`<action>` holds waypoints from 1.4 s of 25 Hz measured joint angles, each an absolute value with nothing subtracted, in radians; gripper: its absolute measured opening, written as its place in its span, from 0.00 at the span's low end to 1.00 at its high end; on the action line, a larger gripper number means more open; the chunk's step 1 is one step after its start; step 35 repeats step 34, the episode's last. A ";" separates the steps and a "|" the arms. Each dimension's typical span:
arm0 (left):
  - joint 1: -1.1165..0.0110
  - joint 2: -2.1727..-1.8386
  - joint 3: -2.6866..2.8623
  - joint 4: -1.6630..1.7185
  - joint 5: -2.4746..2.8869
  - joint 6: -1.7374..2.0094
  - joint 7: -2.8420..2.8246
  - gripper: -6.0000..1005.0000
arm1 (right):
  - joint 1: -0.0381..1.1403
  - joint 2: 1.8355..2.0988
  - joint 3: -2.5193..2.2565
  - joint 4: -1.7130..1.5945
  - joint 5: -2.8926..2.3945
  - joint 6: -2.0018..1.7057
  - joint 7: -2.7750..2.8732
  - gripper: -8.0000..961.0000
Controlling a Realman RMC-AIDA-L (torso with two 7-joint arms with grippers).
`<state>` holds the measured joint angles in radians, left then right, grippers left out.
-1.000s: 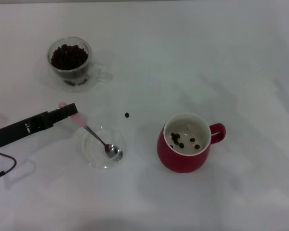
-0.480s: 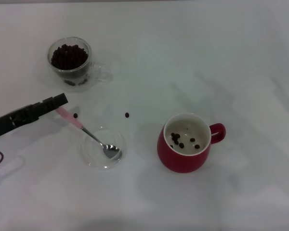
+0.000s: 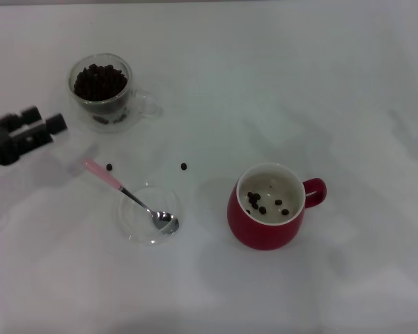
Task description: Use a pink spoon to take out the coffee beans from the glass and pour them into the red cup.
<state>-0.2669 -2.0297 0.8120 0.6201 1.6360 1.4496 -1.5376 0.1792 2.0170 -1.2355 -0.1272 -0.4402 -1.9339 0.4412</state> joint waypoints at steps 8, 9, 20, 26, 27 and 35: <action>-0.253 -2.037 0.621 0.647 1.510 1.492 -1.236 0.79 | 0.181 2.021 -1.240 -0.127 -0.440 -1.953 0.448 0.74; -0.258 -2.039 0.588 0.645 1.499 1.491 -1.202 0.79 | 0.183 2.022 -1.241 -0.126 -0.440 -1.954 0.448 0.74; -0.354 -2.069 0.455 0.629 1.448 1.328 -1.057 0.79 | 0.218 2.023 -1.235 -0.131 -0.330 -1.958 0.439 0.74; -0.385 -2.073 0.457 0.537 1.327 1.307 -0.953 0.79 | 0.237 2.020 -1.234 -0.128 -0.245 -1.936 0.408 0.74; -0.387 -2.074 0.457 0.530 1.320 1.307 -0.940 0.79 | 0.239 2.020 -1.234 -0.127 -0.238 -1.925 0.395 0.74; -0.421 -2.076 0.460 0.378 1.206 1.306 -0.755 0.79 | 0.255 2.019 -1.243 -0.120 -0.235 -1.863 0.304 0.75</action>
